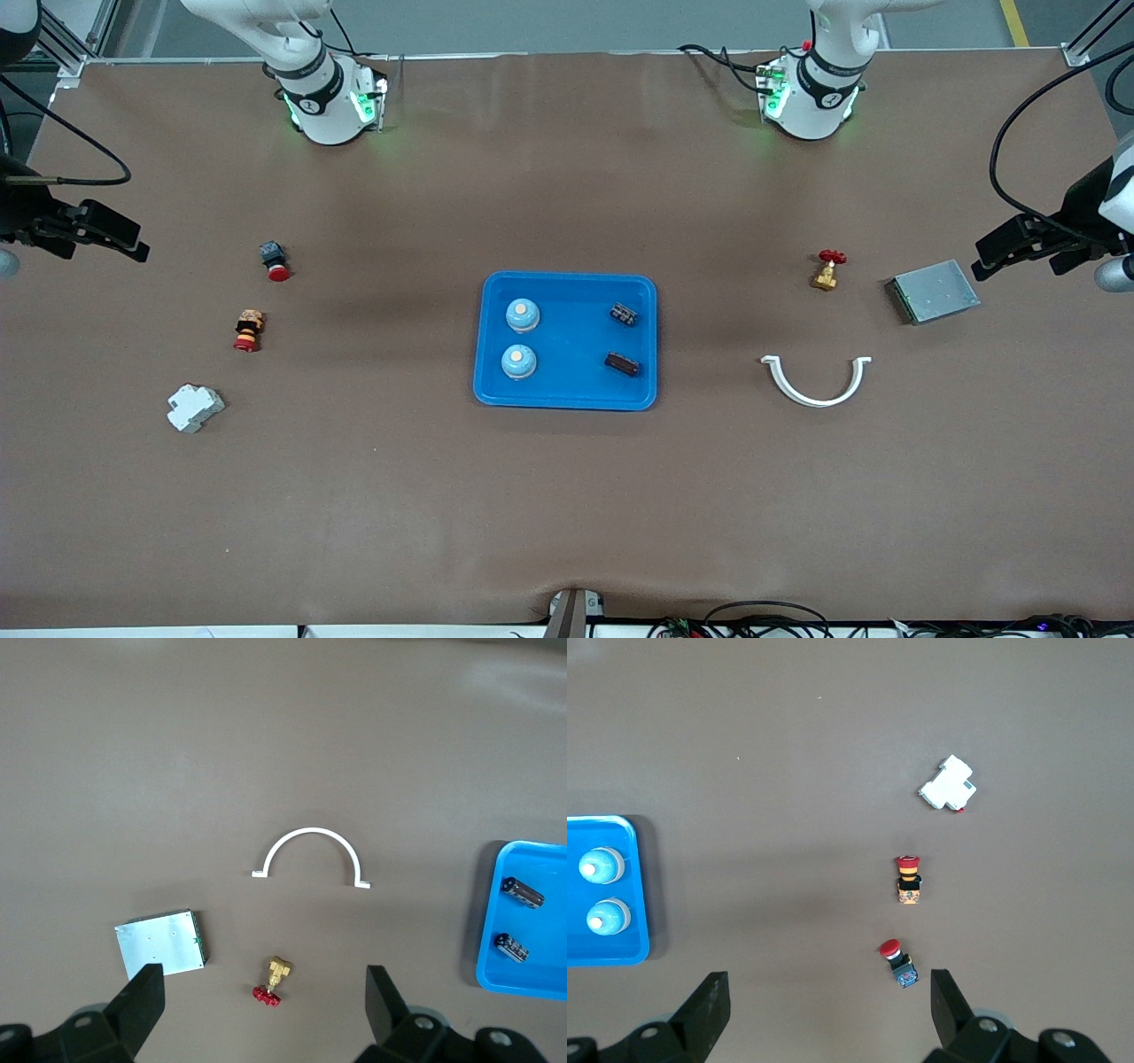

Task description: Place electrolytic capacitor and blue bell in tray

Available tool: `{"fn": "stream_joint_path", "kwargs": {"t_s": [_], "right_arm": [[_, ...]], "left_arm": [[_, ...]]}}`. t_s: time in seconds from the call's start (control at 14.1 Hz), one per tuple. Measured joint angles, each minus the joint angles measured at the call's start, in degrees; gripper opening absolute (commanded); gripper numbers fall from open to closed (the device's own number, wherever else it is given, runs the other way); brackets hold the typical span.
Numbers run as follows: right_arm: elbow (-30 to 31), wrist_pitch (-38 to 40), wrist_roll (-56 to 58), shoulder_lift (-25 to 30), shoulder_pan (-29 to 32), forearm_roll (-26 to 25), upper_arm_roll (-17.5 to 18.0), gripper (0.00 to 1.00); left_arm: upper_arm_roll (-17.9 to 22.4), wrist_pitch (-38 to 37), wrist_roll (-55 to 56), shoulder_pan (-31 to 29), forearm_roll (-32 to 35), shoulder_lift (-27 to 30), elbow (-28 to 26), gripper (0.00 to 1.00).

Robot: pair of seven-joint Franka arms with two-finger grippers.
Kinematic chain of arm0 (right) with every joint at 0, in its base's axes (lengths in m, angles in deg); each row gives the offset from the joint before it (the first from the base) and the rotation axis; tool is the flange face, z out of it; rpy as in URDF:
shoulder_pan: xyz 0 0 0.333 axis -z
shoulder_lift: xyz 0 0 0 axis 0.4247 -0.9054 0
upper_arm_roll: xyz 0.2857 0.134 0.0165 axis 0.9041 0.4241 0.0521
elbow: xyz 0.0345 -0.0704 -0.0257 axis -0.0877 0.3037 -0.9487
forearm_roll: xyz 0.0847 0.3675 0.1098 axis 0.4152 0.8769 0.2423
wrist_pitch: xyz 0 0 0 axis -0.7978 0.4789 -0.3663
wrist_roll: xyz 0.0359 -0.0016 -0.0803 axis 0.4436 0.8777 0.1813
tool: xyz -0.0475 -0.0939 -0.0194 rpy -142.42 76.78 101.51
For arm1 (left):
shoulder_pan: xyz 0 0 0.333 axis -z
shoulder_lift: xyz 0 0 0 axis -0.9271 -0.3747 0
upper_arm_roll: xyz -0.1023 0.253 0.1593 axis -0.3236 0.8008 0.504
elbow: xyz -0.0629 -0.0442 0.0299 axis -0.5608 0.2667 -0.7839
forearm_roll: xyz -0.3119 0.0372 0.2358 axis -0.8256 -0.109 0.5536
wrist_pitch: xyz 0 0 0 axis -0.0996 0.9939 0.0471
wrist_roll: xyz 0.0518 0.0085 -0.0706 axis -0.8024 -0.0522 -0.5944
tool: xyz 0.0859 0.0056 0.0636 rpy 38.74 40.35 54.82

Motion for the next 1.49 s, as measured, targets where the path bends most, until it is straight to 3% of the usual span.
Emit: {"fn": "stream_joint_path", "kwargs": {"t_s": [0.28, 0.5, 0.64, 1.49], "right_arm": [[0.0, 0.0, 0.0, 0.0, 0.0, 0.0, 0.0, 1.0], [0.0, 0.0, 0.0, 0.0, 0.0, 0.0, 0.0, 1.0], [0.0, 0.0, 0.0, 0.0, 0.0, 0.0, 0.0, 1.0], [0.0, 0.0, 0.0, 0.0, 0.0, 0.0, 0.0, 1.0]], "left_arm": [[0.42, 0.0, 0.0, 0.81, 0.0, 0.0, 0.0, 1.0], [6.94, 0.0, 0.0, 6.78, -0.01, 0.0, 0.0, 1.0], [8.11, 0.0, 0.0, 7.23, -0.01, 0.0, 0.01, 1.0], [6.88, -0.07, 0.0, 5.71, -0.04, 0.0, 0.01, 1.0]]}}
